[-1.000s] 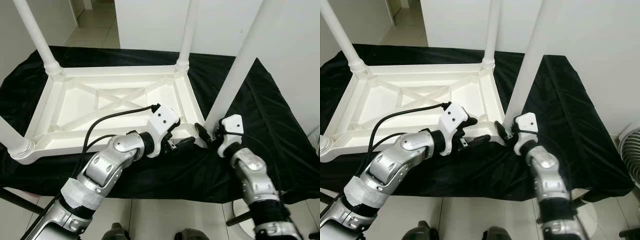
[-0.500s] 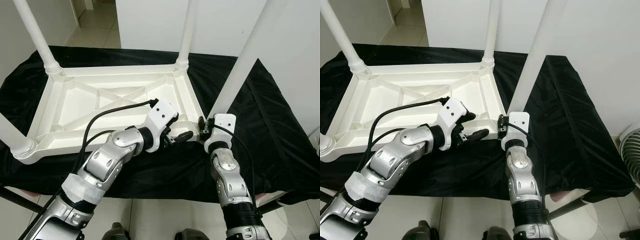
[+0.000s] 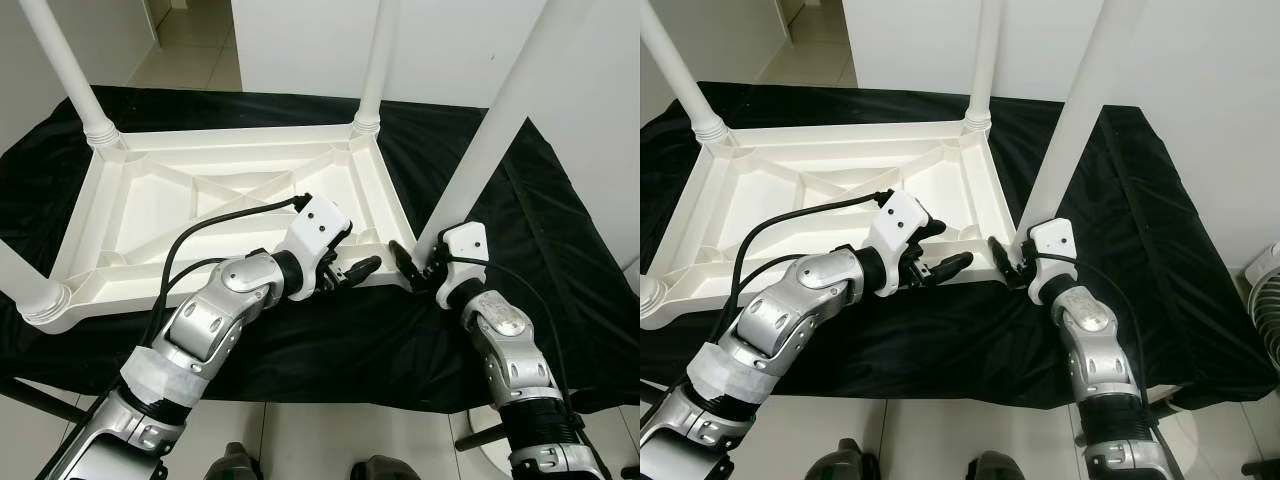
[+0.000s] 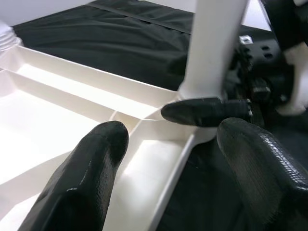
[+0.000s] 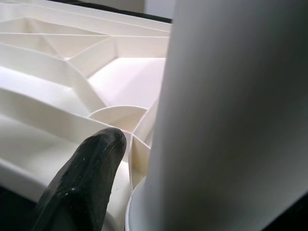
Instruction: Building children table
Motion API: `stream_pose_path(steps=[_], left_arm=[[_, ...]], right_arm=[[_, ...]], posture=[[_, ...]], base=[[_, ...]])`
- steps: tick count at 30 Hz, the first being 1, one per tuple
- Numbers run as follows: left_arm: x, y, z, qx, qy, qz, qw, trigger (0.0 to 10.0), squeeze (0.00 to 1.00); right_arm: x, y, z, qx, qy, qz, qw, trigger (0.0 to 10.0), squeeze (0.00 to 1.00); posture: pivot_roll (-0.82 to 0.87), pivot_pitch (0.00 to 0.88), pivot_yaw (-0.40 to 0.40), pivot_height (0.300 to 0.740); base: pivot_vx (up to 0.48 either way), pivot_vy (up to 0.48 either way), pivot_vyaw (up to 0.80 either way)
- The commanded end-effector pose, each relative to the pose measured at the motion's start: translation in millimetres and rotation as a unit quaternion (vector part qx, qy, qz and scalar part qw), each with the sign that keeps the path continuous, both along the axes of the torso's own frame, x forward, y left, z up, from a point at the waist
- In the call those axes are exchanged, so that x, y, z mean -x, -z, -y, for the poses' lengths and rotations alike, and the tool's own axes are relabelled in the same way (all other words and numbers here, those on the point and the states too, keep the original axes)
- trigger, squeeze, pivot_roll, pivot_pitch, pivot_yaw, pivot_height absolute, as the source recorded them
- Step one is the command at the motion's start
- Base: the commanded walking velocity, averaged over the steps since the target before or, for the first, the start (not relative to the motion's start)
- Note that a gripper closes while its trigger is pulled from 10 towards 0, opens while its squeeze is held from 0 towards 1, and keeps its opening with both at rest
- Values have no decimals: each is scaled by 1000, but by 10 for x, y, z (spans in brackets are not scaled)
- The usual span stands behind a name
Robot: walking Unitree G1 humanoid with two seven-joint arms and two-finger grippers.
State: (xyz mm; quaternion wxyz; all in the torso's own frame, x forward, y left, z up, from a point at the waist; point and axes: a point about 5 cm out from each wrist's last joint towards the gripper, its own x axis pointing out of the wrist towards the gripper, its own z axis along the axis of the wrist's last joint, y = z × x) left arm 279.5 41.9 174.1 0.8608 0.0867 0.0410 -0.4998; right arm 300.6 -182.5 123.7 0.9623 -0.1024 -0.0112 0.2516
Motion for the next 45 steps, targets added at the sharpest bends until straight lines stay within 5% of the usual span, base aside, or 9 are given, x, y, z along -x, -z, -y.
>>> stream_pose_path(steps=[1,13,14,15,16,22,32,38,45], left_arm=[[16,18,-6,-7,17,-3,1000,10000,0],[28,21,-14,-8,19,-6,1000,10000,0],[30,21,-10,-8,20,-6,1000,10000,0],[30,21,-10,-8,20,-6,1000,10000,0],[37,22,-3,-7,22,-6,1000,10000,0],[51,26,6,-6,22,-9,1000,10000,0],[43,15,11,-2,19,-9,1000,10000,0],[67,36,29,0,18,-11,1000,10000,0],[81,57,23,-1,18,-17,1000,10000,0]], right_arm=[[-10,-2,2,-3,-28,-1,1000,10000,0],[-135,58,-18,17,-71,-20,997,10000,0],[-138,89,-19,19,-74,-25,997,6980,0],[-138,89,-19,19,-74,-25,997,6980,0],[-122,127,-14,21,-78,-30,996,0,0],[-74,180,15,15,-76,-31,997,0,0],[-164,116,167,0,37,-3,999,0,0],[-85,196,-195,-66,166,-18,984,0,0],[-69,178,-307,-63,247,-15,967,0,0]], posture=[[-42,0,31,740],[-41,0,41,740],[-43,0,43,740],[-43,0,43,740],[-42,0,39,740],[-43,0,36,740],[-45,0,30,740],[-40,0,14,740],[-34,0,5,740]], base=[[0,0,0],[0,0,0],[0,0,0],[0,0,0],[0,0,0],[0,0,0],[0,0,0],[0,0,0],[0,0,0]])
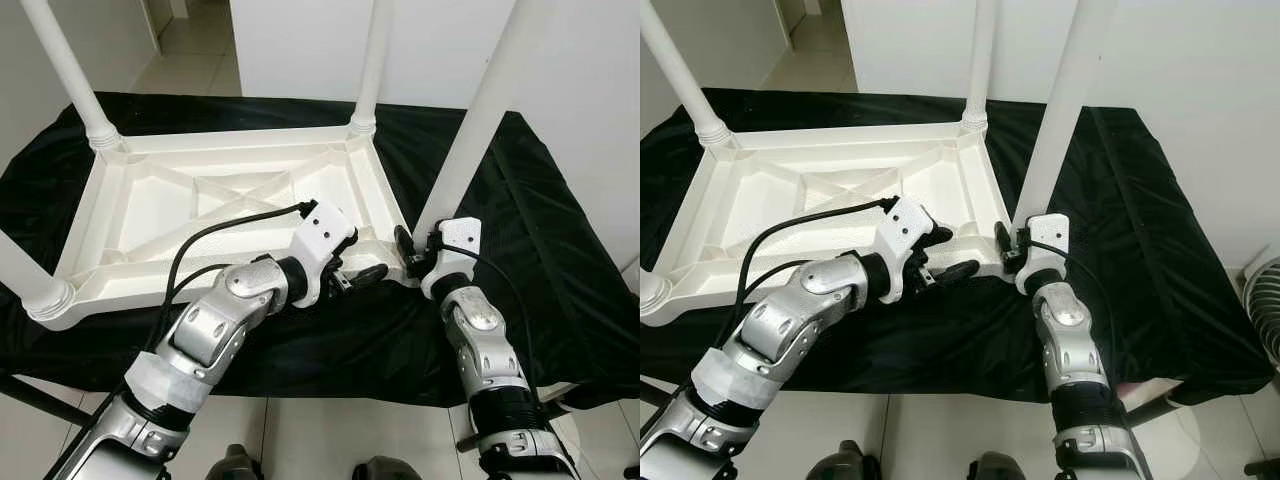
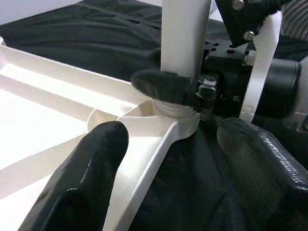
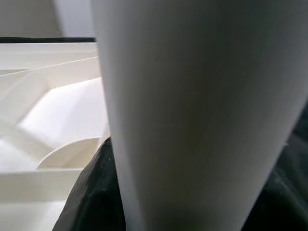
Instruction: Building children table
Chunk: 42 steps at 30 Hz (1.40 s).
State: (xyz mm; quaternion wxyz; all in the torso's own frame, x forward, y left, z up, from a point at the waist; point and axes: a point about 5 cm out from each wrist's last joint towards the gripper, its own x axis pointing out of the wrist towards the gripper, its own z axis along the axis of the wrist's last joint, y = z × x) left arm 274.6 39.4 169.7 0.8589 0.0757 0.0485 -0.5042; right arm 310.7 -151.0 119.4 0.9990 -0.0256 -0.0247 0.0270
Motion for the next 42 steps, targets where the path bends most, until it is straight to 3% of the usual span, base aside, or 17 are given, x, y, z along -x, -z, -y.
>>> stream_pose_path(steps=[1,8,9,10,11,12,14,15,19,21,28,29,30,33,37,42], left_arm=[[30,15,-5,-8,14,-4,1000,10000,0],[10,11,-2,-7,12,-1,1000,10000,0],[9,10,4,-7,12,-1,1000,10000,0],[9,10,4,-7,12,-1,1000,10000,0],[5,8,9,-6,12,-1,1000,10000,0],[-2,6,10,-5,10,0,1000,10000,0],[-2,6,10,-5,10,0,1000,10000,0],[-9,3,10,-4,8,1,1000,10000,0],[-17,-1,11,-3,7,2,1000,10000,0],[-29,-13,13,-2,7,4,1000,10000,0],[-44,-23,6,-2,7,7,1000,10000,0],[-46,-30,7,-3,9,8,1000,10000,0],[-46,-30,7,-3,9,8,1000,10000,0],[-41,-36,5,-7,16,9,1000,10000,0],[-56,-46,-15,-11,16,11,1000,10000,0],[-64,-51,-20,-12,16,12,1000,10000,0]], right_arm=[[36,125,-21,12,43,-38,998,0,0],[47,94,-139,-6,33,-32,999,0,0],[40,88,-116,-5,36,-34,999,6902,0],[40,88,-116,-5,36,-34,999,6902,0],[28,71,-96,-7,32,-30,999,10000,0],[22,39,-67,-7,31,-25,999,10000,678],[22,39,-67,-7,31,-25,999,10000,678],[15,9,-43,-9,28,-19,999,10000,1000],[3,-36,-17,-14,15,-11,1000,10000,1000],[-17,-129,18,-2,-59,6,998,10000,1000],[-43,-150,107,47,-154,-5,987,10000,1000],[-58,-137,126,75,-184,-7,980,10000,0],[-58,-137,126,75,-184,-7,980,10000,0],[-98,-81,133,122,-244,-15,962,10000,0],[-102,-9,118,135,-272,-32,952,10000,0],[-112,27,134,139,-275,-37,951,9725,0]], posture=[[-34,0,3,740],[-38,0,0,740],[-40,0,-3,740],[-40,0,-3,740],[-41,0,-4,740],[-43,0,-3,740],[-43,0,-3,740],[-44,0,-2,740],[-47,0,-2,740],[-49,0,-1,740],[-50,0,6,740],[-51,0,17,740],[-51,0,17,740],[-44,0,27,740],[-40,0,31,740],[-38,0,35,740]], base=[[0,0,0],[0,0,0],[0,0,0],[0,0,0],[0,0,0],[0,0,0],[0,0,0],[0,0,0],[0,0,0],[0,0,0],[0,0,0],[0,0,0],[0,0,0],[0,0,0],[0,0,0],[0,0,0]])
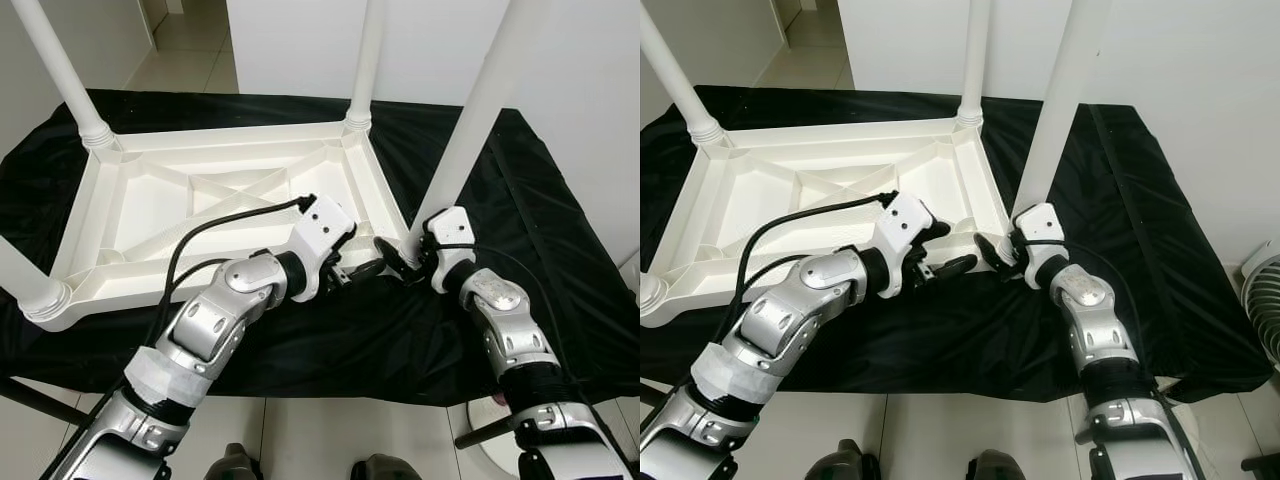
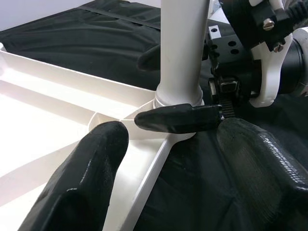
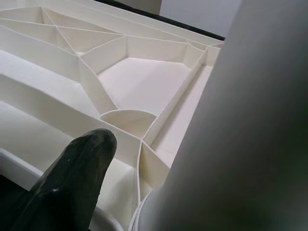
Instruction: Building children table
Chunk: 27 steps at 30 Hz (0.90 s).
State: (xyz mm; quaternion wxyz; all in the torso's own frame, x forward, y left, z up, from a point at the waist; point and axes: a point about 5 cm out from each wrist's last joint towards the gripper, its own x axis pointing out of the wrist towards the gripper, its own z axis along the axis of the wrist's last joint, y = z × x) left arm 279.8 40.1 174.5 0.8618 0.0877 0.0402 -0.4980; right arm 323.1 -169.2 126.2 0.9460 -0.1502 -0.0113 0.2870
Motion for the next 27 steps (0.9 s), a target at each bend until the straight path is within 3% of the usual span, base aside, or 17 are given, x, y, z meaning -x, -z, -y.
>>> stream_pose_path(steps=[1,2,3,15,20,24,26,27], left_arm=[[-12,-3,-13,-6,21,-2,1000,10000,0],[-14,-6,-11,-6,21,-2,1000,10000,0],[-16,-9,-11,-7,22,-1,1000,10000,0],[-25,-20,-13,-9,25,0,1000,10000,0],[-8,-9,-1,-7,26,-2,1000,10000,0],[-8,-9,-1,-7,26,-2,1000,10000,0],[11,9,8,-4,23,-4,1000,10000,0],[11,9,8,-4,23,-4,1000,10000,0]], right_arm=[[13,95,-47,12,-15,-22,1000,9725,0],[7,127,-26,13,-14,-29,999,2471,0],[5,154,-12,9,-13,-35,999,0,0],[9,241,66,-7,14,-43,999,0,0],[19,276,85,-40,112,-41,992,0,0],[19,276,85,-40,112,-41,992,0,0],[74,284,7,-69,177,-35,981,0,0],[74,284,7,-69,177,-35,981,0,0]], posture=[[-38,0,35,740],[-37,0,37,740],[-36,0,43,740],[-41,0,48,740],[-45,0,34,740],[-45,0,34,740],[-46,0,24,740],[-46,0,24,740]], base=[[0,0,0],[0,0,0],[0,0,0],[0,0,0],[0,0,0],[0,0,0],[0,0,0],[0,0,0]])
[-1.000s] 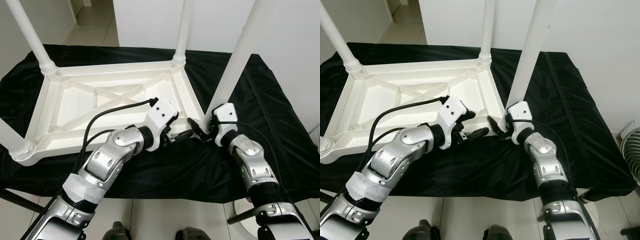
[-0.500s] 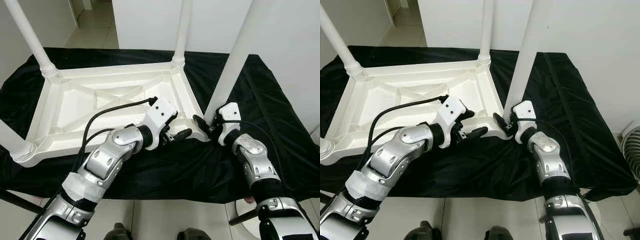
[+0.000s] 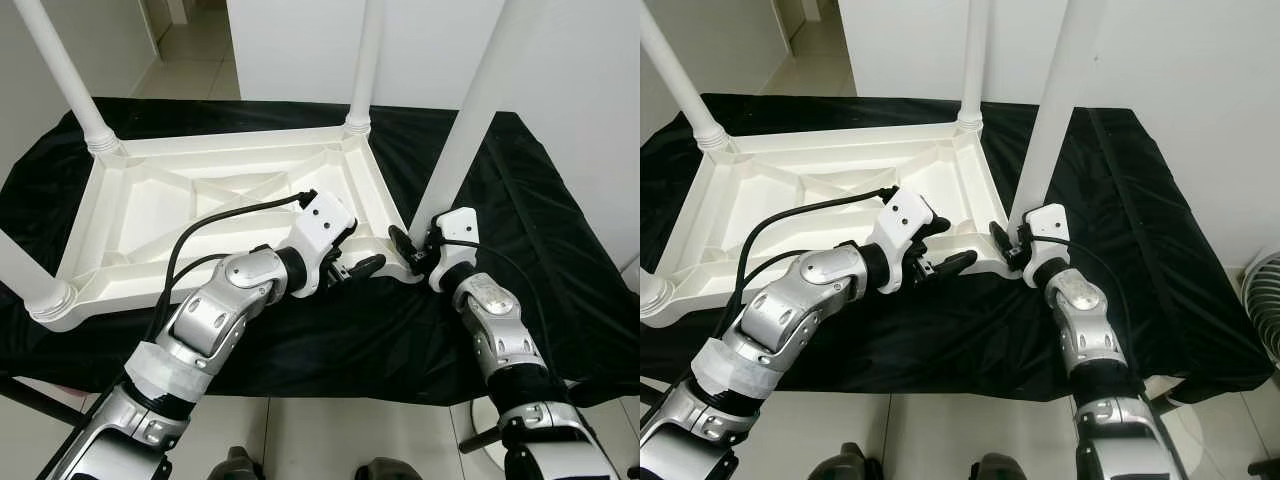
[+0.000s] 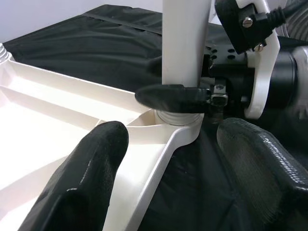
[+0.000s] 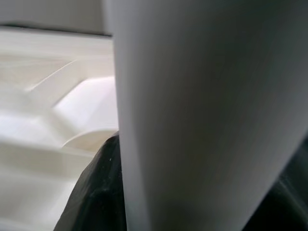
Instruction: Building children table
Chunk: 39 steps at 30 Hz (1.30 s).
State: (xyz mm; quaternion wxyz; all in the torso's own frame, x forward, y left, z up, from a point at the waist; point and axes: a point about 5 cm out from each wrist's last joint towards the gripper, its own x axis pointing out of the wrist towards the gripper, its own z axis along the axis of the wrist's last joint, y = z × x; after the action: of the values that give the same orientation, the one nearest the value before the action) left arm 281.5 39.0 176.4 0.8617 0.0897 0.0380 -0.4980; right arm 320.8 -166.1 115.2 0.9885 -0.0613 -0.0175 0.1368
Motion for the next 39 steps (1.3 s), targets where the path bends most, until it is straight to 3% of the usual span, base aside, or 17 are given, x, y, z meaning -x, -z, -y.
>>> stream_pose_path(steps=[1,2,4,9,17,18,22,23,30,31,32,38,39], left_arm=[[40,39,4,-2,23,-8,1000,10000,0],[40,39,4,-2,23,-8,1000,10000,0],[55,53,17,-1,24,-12,1000,10000,0],[55,47,31,3,22,-12,1000,10000,0],[75,71,43,4,24,-16,1000,10000,0],[88,82,55,4,26,-18,999,10000,0],[89,79,54,4,27,-18,999,10000,0],[86,78,50,6,24,-18,1000,10000,0],[79,83,55,6,21,-18,1000,10000,0],[77,83,50,6,20,-17,1000,10000,0],[75,82,43,5,19,-17,1000,10000,0],[71,81,35,5,17,-16,1000,10000,0],[62,75,32,4,17,-14,1000,10000,0]], right_arm=[[83,169,4,9,50,-39,998,0,0],[83,169,4,9,50,-39,998,0,0],[151,143,-19,-17,133,-30,990,0,0],[213,81,-9,-42,218,-20,975,0,0],[226,45,-49,-53,204,-12,977,0,0],[241,21,-51,-44,192,-10,980,10000,0],[239,25,-21,-44,189,-12,981,10000,0],[241,19,7,-43,192,-14,980,10000,1000],[201,-27,32,-39,170,-8,985,10000,1000],[169,-35,17,-25,134,-11,991,10000,545],[144,-49,19,-14,102,-10,995,10000,0],[103,-70,60,5,43,-9,999,10000,0],[66,-91,91,25,5,0,1000,10000,0]], posture=[[-46,0,24,740],[-46,0,24,740],[-51,0,15,740],[-55,0,10,740],[-64,0,9,740],[-65,0,2,740],[-66,0,-4,740],[-73,0,-12,740],[-60,0,-22,740],[-58,0,-22,740],[-56,0,-22,740],[-57,0,-20,740],[-58,0,-3,740]], base=[[0,0,0],[0,0,0],[0,0,0],[0,0,0],[0,0,0],[0,0,0],[0,0,0],[0,0,0],[0,0,0],[0,0,0],[0,0,0],[0,0,0],[0,0,0]])
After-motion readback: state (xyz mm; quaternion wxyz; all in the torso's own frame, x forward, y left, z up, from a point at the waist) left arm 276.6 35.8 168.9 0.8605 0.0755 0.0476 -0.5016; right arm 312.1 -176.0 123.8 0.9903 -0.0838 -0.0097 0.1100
